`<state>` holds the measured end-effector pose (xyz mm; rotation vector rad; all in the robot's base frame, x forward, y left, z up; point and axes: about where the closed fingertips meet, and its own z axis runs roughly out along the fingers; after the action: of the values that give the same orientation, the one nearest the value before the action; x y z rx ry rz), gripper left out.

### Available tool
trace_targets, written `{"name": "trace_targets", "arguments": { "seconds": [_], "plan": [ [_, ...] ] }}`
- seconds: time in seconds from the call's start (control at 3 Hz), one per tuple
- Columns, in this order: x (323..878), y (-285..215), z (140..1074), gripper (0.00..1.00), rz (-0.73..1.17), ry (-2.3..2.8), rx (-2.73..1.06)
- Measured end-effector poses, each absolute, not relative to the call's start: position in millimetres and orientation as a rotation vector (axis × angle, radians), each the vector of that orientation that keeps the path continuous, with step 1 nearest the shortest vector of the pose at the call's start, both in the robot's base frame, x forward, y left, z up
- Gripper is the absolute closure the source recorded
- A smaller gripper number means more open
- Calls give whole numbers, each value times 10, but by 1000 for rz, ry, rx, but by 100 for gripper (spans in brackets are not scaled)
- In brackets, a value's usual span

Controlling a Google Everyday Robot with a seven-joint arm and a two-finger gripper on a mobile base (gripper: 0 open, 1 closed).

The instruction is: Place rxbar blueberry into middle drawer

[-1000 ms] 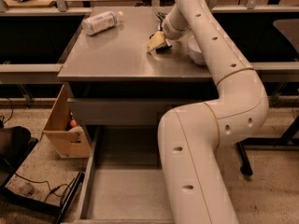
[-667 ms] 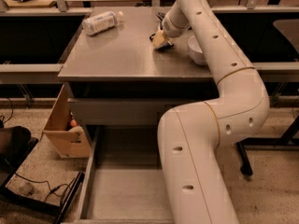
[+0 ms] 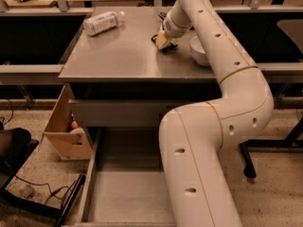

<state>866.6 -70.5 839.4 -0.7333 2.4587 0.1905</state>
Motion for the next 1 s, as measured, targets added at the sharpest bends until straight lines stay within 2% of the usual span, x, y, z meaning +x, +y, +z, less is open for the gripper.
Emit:
{"name": "trace_targets", "arguments": {
  "seconds": [0.33, 1.0],
  "plan": [
    [8573, -754, 8500, 100, 247, 2443, -744],
    [8089, -1181, 9388, 100, 302, 2342, -784]
  ]
}}
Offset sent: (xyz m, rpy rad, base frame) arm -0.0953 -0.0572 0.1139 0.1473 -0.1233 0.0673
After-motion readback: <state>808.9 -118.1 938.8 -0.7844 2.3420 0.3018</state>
